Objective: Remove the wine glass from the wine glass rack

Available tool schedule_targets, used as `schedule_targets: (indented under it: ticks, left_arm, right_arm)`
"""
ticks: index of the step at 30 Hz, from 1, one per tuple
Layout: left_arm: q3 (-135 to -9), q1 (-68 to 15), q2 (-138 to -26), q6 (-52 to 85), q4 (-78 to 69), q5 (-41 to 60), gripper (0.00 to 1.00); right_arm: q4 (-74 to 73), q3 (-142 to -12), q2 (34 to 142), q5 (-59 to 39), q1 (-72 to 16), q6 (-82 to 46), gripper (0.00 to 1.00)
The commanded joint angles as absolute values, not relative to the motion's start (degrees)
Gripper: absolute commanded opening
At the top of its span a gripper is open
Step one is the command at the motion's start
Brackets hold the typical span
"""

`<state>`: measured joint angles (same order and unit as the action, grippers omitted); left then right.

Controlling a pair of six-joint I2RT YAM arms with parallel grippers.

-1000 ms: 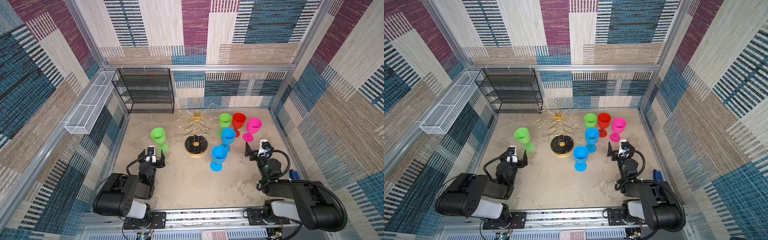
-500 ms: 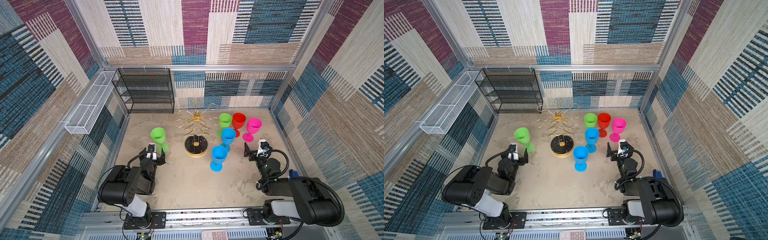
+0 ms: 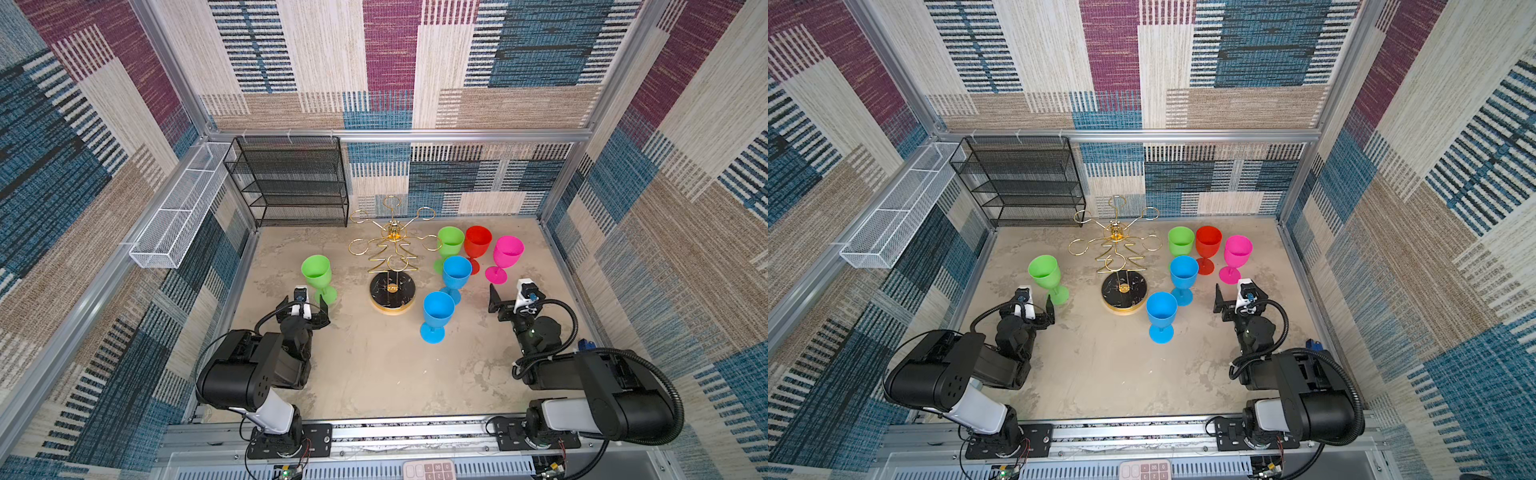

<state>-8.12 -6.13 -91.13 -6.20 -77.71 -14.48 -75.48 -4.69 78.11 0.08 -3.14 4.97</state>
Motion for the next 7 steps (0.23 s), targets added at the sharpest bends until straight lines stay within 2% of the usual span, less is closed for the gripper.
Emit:
schedule_targets:
  ticks: [1,7]
  left_arm:
    - [-8.51,-6.25,-91.32,-4.74,-80.68,-15.09,0.99]
    - [-8.77,-7.12,-91.64,-5.63,-80.74,-16.17,0.99]
  right_arm:
    - [-78.05,-4.8,78.03,0.75,-3.09,4.52,0.99]
    - [-78.12,-4.73,77.96,1.03,-3.03,4.47,0.99]
